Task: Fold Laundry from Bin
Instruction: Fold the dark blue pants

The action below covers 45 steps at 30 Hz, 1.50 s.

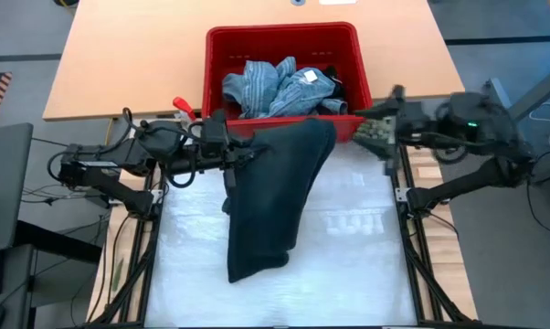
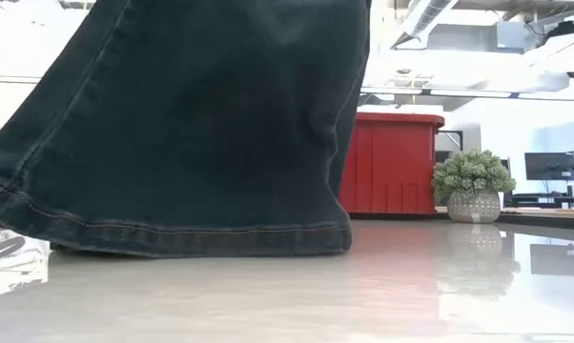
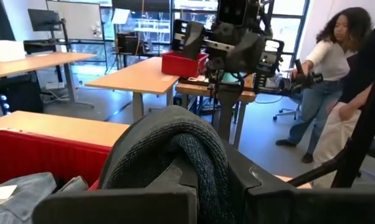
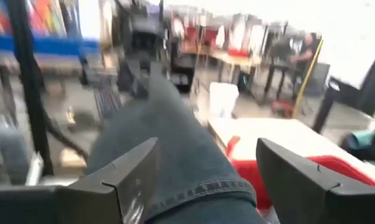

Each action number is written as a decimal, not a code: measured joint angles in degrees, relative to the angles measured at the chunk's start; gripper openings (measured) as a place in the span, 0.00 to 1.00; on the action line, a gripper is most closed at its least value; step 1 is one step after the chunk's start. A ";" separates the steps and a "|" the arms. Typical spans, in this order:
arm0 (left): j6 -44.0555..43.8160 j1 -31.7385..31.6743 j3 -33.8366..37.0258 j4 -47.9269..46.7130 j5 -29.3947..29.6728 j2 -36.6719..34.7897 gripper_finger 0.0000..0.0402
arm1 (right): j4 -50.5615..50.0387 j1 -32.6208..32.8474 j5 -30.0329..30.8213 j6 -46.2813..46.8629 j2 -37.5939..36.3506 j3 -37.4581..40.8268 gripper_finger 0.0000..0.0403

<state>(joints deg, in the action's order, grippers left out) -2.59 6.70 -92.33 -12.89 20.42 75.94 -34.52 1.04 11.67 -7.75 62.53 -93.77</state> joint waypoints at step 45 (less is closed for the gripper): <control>2.31 0.02 0.07 -3.99 6.44 -0.90 0.34 | -36.87 -3.39 -3.54 -6.66 34.68 -40.90 0.09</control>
<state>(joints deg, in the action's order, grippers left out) -0.28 6.72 -92.27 -16.88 26.85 75.05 -71.40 -2.35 8.12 -14.42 97.20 -134.67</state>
